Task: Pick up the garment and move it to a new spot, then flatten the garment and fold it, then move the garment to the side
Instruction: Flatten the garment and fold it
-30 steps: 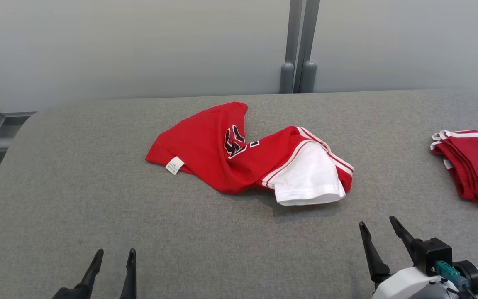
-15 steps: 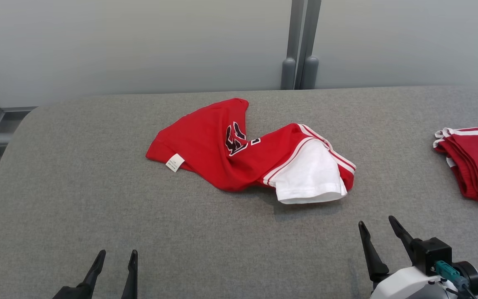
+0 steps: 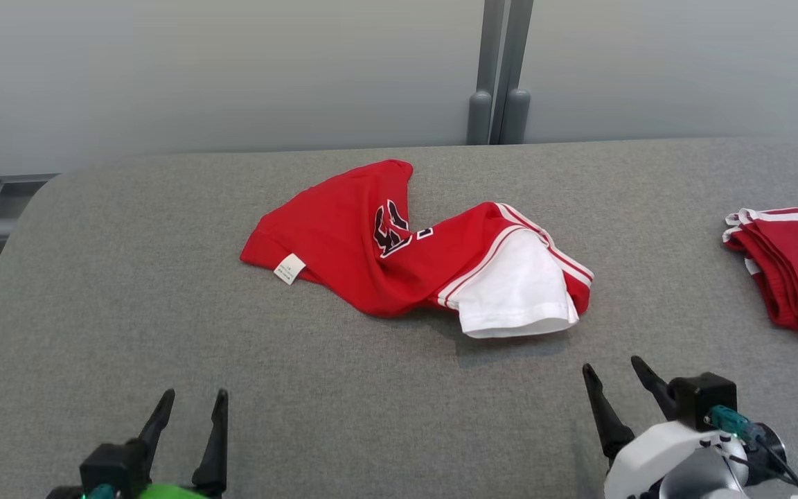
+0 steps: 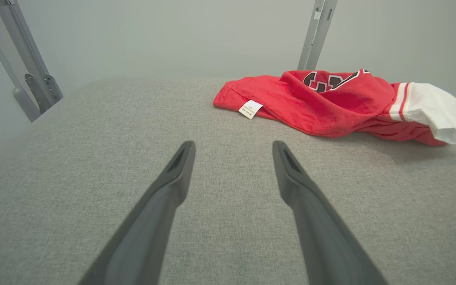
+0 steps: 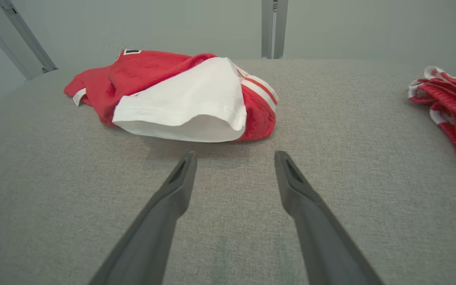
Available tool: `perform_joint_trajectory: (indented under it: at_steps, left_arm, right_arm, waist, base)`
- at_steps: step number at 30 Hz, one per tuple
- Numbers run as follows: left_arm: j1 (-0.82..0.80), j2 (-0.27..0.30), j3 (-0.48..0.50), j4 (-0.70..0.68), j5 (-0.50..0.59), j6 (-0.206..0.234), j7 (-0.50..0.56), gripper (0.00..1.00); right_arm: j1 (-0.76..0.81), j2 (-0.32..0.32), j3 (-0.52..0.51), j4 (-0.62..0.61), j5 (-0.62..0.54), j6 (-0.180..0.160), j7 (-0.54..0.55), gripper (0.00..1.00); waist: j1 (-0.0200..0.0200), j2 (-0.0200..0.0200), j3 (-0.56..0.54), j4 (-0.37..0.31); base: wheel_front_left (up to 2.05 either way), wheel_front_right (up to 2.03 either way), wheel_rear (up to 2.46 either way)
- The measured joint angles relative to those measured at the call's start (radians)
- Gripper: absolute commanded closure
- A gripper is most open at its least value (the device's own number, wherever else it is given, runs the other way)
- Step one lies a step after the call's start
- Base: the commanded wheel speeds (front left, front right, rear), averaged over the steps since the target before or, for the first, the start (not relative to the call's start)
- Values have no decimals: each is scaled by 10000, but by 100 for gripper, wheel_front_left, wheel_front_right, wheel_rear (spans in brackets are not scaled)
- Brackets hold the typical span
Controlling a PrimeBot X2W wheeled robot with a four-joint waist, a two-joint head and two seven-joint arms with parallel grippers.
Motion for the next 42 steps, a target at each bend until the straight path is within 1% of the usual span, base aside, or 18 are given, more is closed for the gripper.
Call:
perform_joint_trajectory:
  at_steps: [2,5,10,11,14,18,22,28,33,35,39,41,42]
  left_arm:
    - [-392,71,-100,2,-67,-63,288,0]
    - [-1141,25,-332,113,-491,-153,1241,0]
    - [-2895,353,-1064,614,-807,-249,2685,0]
    - [-2895,353,-1064,614,-807,-249,2685,0]
    - [-4016,510,-1338,959,-991,-280,3143,0]
    - [-5438,719,-1457,1871,-1147,-282,3691,0]
    - [-6624,953,-1461,2851,-1191,-282,4121,0]
    - [-8240,1444,-1726,4138,-1141,-288,4761,0]
    - [-8928,1630,-1879,4970,-1216,-293,5392,0]
    - [-9104,1707,-1862,5173,-1233,-290,5407,0]
    - [-9518,1795,-1910,5497,-1087,-150,5335,0]
    - [-9556,1795,-1954,5672,-1087,-146,5440,2]
    - [-9582,1791,-1958,5751,-1091,-138,5499,10]
  right_arm:
    - [-217,13,44,-213,38,2,600,0]
    - [-653,6,10,-662,111,-2,1360,0]
    - [-1357,17,-161,-1214,240,2,2955,0]
    - [-1357,17,-161,-1214,240,2,2955,0]
    - [-1749,6,-228,-1515,203,-4,3728,0]
    - [-2175,13,-144,-1743,464,-4,4351,0]
    - [-2459,19,88,-1841,495,-4,4612,0]
    - [-2941,17,637,-1848,616,-2,4349,0]
    - [-3133,13,878,-1860,617,-4,4153,0]
    - [-3200,12,907,-1864,616,-4,4098,0]
    - [-3250,8,1003,-1862,596,-4,4052,0]
    - [-3250,13,1060,-1868,583,-4,4052,0]
    - [-3250,12,1072,-1870,581,-4,4050,0]
  waist:
    - [0,0,72,-7]
    - [0,0,237,-13]
    - [0,0,605,-59]
    - [0,0,605,-59]
    - [0,0,881,-120]
    - [0,0,1346,-243]
    - [0,0,1881,-437]
    - [1,0,2835,-918]
    - [1,0,3436,-1275]
    - [1,0,3634,-1401]
    - [1,0,3938,-1603]
    - [1,0,4041,-1676]
    - [1,0,4084,-1701]
  base:
    - [0,0,0]
    - [0,0,0]
    - [0,0,0]
    - [0,0,0]
    - [0,0,0]
    - [0,0,0]
    - [0,0,0]
    - [0,0,0]
    - [0,0,0]
    - [0,0,0]
    - [0,0,0]
    - [0,0,0]
    - [0,0,0]
